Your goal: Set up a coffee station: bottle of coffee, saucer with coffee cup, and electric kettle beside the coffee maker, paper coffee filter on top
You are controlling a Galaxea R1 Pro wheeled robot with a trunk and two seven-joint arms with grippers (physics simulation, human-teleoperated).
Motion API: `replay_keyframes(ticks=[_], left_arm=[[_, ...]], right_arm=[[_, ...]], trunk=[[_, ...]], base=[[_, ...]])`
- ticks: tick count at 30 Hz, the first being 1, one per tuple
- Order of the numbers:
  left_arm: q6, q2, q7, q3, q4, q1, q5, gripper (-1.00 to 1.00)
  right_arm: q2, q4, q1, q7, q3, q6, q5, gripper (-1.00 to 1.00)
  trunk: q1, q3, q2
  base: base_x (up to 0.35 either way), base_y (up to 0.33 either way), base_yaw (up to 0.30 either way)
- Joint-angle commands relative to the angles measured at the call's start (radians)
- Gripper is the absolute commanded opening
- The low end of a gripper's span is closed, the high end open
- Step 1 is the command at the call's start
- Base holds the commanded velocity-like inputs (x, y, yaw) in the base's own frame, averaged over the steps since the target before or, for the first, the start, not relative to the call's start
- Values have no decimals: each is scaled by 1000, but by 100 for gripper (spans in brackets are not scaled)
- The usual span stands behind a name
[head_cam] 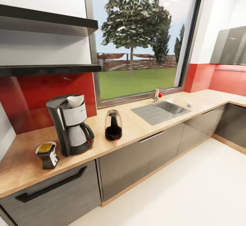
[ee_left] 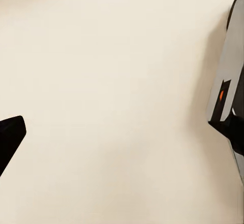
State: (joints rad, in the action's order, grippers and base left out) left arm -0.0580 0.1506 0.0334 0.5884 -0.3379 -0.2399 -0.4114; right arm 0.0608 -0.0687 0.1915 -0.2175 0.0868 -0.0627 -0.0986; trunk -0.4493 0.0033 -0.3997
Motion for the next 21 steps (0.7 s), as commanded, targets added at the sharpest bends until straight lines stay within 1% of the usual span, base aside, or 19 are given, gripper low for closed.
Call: replay_keyframes(ticks=[1,17,21], left_arm=[[-4,-1,3,8,-1,0,-10,100],[-6,-3,3,8,-1,-1,-9,100],[-8,-3,3,8,-1,-1,-9,100]], right_arm=[[0,1,0,-3,8,-3,-10,100],[0,1,0,-3,8,-3,-10,100],[-1,1,0,-3,8,-3,-10,100]], trunk=[[-1,0,0],[-1,0,0],[-1,0,0]], base=[[218,-209,0],[241,-192,0],[182,-228,0]])
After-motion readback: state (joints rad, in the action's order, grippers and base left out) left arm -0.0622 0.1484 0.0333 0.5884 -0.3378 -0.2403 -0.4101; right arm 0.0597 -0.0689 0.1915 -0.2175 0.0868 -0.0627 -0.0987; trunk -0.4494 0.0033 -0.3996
